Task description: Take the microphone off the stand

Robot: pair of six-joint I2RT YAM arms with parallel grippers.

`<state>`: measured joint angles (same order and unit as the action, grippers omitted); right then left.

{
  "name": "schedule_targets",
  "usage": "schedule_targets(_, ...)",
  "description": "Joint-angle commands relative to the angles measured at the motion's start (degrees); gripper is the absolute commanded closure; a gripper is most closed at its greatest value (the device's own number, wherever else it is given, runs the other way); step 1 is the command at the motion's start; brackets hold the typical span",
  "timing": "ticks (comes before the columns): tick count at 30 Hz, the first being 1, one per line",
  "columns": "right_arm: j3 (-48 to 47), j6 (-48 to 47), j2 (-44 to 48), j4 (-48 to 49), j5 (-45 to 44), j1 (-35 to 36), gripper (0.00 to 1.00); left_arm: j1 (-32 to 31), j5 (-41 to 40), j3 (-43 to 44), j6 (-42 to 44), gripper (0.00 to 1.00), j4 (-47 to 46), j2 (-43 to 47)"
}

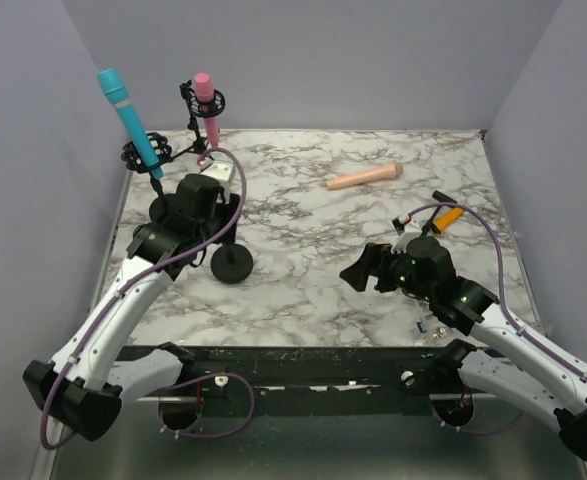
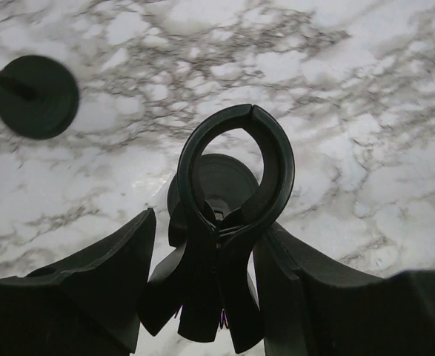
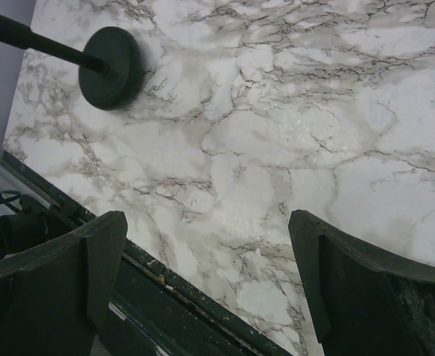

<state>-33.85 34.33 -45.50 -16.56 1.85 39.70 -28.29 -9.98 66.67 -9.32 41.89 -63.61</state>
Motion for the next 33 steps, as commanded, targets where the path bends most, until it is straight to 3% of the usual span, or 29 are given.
schedule_targets(1, 1.2, 0.7, -0.1, 1.3, 0.8, 0.2, 0.0, 7.8, -12.9, -3.2, -5.9, 0.83, 4.5, 9.0)
schedule_targets(6, 1.7, 1.0, -0.2, 2.2, 2.0, 0.2, 0.0, 21.4, -15.5, -8.7, -5.8, 0.82, 4.9, 15.8)
schedule_targets(14, 0.0, 0.9, -0.1, 1.3, 3.0, 0.2, 0.0, 40.1, -15.0, -12.2, -6.3, 0.82, 3.3, 18.7)
schedule_targets(22, -0.5, 2.4, -2.2, 2.6, 4.8, 0.2, 0.0, 45.7, -9.8, -14.3, -8.7, 0.78, 2.0, 19.4)
schedule_targets(23, -0.5, 2.6, -2.5, 3.0, 5.1, 0.2, 0.0, 45.8, -9.6, -14.4, -8.7, 0.74, 1.9, 19.6)
schedule_targets(24, -0.4, 2.7, -3.0, 3.3, 5.5, 0.2, 0.0, 45.9, -9.5, -14.3, -8.7, 0.62, 1.9, 19.8)
schedule_targets(26, -0.6, 3.0, -3.8, 3.7, 5.8, 0.2, 0.0, 46.0, -9.6, -13.9, -9.0, 0.3, 1.7, 20.5)
schedule_targets(28, -0.8, 3.2, -4.4, 3.8, 5.9, 0.2, 0.0, 46.0, -9.1, -13.1, -9.0, 0.15, 1.5, 21.5)
schedule_targets(30, -0.8, 3.4, -4.9, 4.0, 5.8, 0.2, 0.0, 46.0, -7.9, -11.4, -9.0, 0.04, 1.9, 21.9)
schedule_targets(33, -0.8, 3.8, -5.4, 4.7, 5.8, 0.2, 0.0, 46.0, -4.1, -7.1, -9.5, 0.01, 2.6, 21.9)
